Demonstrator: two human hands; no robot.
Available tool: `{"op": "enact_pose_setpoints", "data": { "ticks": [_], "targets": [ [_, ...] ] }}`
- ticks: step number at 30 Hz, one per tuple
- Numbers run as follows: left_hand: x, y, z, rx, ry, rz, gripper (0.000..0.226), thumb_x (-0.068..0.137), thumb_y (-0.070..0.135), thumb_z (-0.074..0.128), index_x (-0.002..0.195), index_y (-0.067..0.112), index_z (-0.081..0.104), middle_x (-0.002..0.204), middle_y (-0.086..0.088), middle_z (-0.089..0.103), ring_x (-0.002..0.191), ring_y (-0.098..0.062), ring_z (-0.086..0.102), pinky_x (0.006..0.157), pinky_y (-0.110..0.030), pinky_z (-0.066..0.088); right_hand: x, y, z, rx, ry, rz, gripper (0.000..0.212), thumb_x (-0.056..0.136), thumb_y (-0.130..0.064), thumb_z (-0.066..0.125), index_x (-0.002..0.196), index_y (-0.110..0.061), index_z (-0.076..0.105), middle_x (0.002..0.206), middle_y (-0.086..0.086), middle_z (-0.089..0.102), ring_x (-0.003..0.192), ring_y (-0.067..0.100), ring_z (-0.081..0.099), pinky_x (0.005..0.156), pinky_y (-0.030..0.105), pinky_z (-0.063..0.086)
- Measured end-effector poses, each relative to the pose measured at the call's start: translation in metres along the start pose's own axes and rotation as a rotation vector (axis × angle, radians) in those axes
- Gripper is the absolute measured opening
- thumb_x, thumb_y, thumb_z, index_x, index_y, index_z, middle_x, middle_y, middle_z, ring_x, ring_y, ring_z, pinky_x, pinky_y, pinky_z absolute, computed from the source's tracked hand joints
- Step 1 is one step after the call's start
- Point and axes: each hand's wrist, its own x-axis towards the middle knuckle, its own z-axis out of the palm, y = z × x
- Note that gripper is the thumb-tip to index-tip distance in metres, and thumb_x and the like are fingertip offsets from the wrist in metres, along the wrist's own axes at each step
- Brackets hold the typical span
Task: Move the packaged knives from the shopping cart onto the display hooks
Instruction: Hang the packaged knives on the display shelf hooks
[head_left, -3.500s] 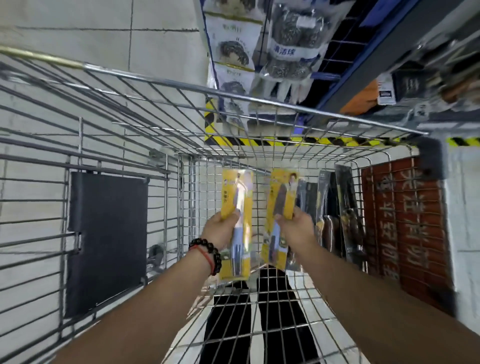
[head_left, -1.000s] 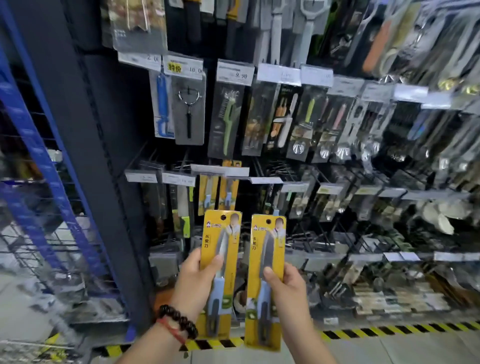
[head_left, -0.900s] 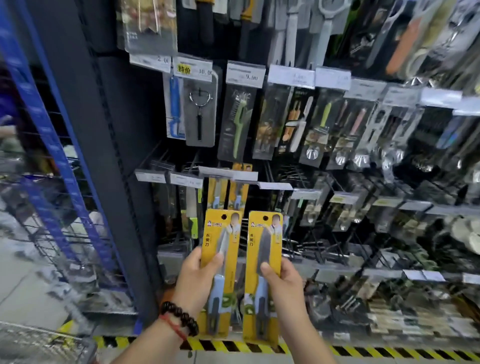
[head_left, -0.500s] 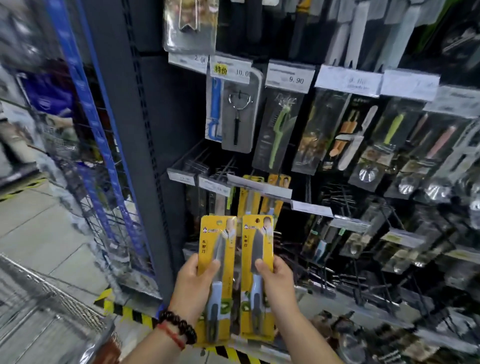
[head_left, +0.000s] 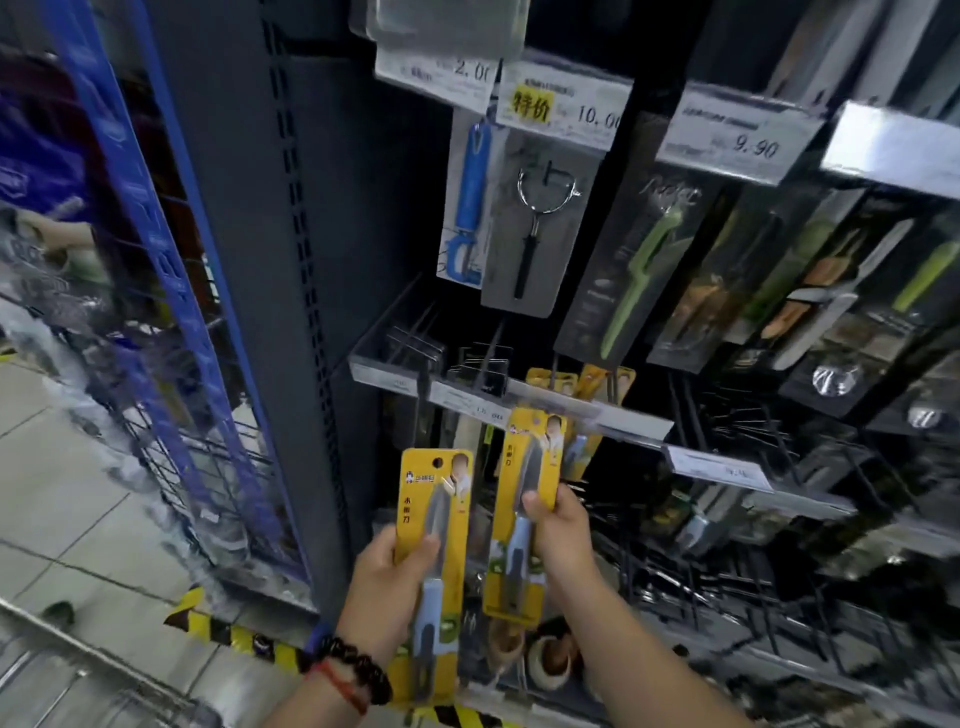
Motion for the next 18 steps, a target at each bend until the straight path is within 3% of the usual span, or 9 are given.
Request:
{"op": "enact_pose_setpoints", "data": {
  "ticks": [4,6,8,11,16,18],
  "targets": [
    [0.02,0.001,-0.009,0.028,-0.022,0.023,0.019,0.094,0.022,0.058,0.09,0.004,0.062,0.085,-0.01,0.063,0.071,-0.006,0.057,0.062,-0.013,0.043,0.006,0.004,0.007,0.018,0.024,-0.012,0.015,0.098,-0.013,0.055,0.108,-0.006,0.063,0.102,0.004,0.069,0.095,0.018,0.065,0.076,0.03,0.046],
    [0.026,0.002,-0.009,0.039,-0.036,0.04,0.017,0.094,0.02,0.058,0.082,0.009,0.061,0.077,0.003,0.064,0.065,0.0,0.058,0.058,-0.01,0.043,0.008,0.005,0.008,0.044,0.032,-0.01,0.015,0.098,-0.012,0.055,0.111,-0.008,0.064,0.104,0.001,0.07,0.096,0.015,0.065,0.078,0.028,0.048],
    [0.031,0.002,-0.007,0.037,-0.044,0.035,0.015,0.094,0.02,0.058,0.082,0.015,0.064,0.074,0.009,0.067,0.071,-0.003,0.063,0.06,-0.012,0.045,0.01,0.007,0.007,0.067,0.041,-0.006,0.016,0.098,-0.01,0.055,0.111,-0.008,0.064,0.104,0.001,0.07,0.094,0.014,0.066,0.078,0.027,0.048],
    [0.036,0.002,-0.003,0.035,-0.051,0.018,0.01,0.094,0.02,0.06,0.092,0.016,0.069,0.087,-0.001,0.072,0.083,-0.013,0.067,0.068,-0.019,0.048,0.015,0.007,0.004,0.112,0.054,-0.014,0.014,0.098,-0.01,0.055,0.109,-0.007,0.063,0.103,0.004,0.071,0.094,0.017,0.066,0.078,0.028,0.049],
    [0.043,-0.003,0.001,0.057,-0.084,-0.011,0.012,0.094,0.02,0.059,0.086,0.017,0.067,0.075,0.007,0.068,0.078,-0.01,0.066,0.069,-0.022,0.047,0.024,0.006,0.004,0.139,0.06,-0.027,0.009,0.097,-0.011,0.056,0.096,-0.015,0.064,0.097,0.004,0.07,0.091,0.021,0.065,0.085,0.036,0.049],
    [0.045,-0.005,0.002,0.055,-0.082,-0.016,0.012,0.094,0.02,0.059,0.087,0.015,0.067,0.078,0.003,0.07,0.079,-0.011,0.066,0.071,-0.023,0.049,0.027,0.007,0.004,0.145,0.053,-0.021,0.008,0.097,-0.011,0.056,0.094,-0.015,0.063,0.096,0.004,0.069,0.091,0.021,0.064,0.086,0.037,0.048]
  ]
}}
